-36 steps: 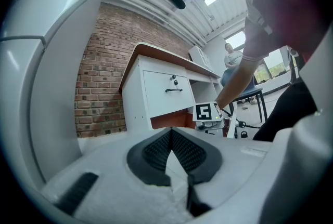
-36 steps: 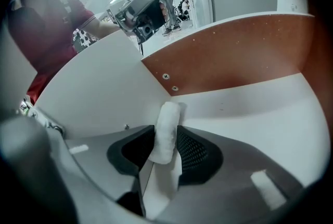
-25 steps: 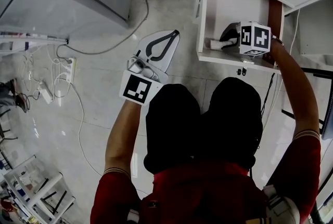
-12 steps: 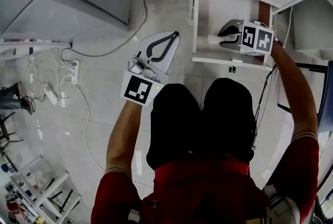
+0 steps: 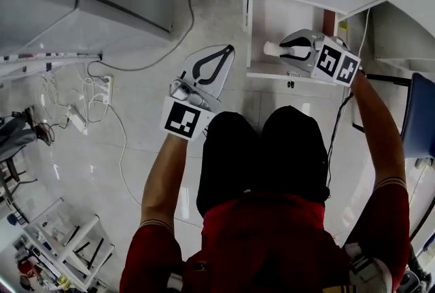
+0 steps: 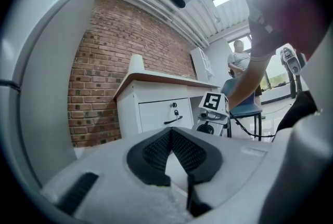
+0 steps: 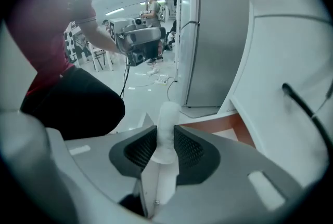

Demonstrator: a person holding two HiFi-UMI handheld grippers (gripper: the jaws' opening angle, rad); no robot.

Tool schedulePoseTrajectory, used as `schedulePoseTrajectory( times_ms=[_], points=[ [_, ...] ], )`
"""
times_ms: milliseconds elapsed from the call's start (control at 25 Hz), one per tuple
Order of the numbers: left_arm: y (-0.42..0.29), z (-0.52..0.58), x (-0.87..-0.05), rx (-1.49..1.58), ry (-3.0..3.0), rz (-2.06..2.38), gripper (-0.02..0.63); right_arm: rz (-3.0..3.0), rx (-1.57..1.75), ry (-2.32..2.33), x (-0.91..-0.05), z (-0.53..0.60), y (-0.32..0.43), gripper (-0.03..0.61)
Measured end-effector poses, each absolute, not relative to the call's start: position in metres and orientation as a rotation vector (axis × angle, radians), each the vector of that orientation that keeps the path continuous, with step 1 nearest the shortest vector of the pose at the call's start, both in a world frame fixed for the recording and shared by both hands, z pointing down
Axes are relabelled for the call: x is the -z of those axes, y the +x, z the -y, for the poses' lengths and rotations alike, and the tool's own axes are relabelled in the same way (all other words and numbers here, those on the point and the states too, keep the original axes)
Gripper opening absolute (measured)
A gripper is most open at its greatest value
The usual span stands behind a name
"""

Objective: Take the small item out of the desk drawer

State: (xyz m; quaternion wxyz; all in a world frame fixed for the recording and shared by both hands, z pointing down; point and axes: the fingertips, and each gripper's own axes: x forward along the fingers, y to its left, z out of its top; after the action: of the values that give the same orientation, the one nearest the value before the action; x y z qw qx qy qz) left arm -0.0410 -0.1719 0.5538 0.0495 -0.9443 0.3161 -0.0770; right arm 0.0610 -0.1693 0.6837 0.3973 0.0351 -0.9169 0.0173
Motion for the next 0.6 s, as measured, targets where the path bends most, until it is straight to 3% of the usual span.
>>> schedulePoseTrajectory(
  times_ms=[600],
  points=[
    [-0.023, 0.16, -0.373, 0.145, -2.987, -1.044, 0.003, 2.696, -0.13, 0.588, -0.436, 0.155, 0.05, 0.117]
  ],
)
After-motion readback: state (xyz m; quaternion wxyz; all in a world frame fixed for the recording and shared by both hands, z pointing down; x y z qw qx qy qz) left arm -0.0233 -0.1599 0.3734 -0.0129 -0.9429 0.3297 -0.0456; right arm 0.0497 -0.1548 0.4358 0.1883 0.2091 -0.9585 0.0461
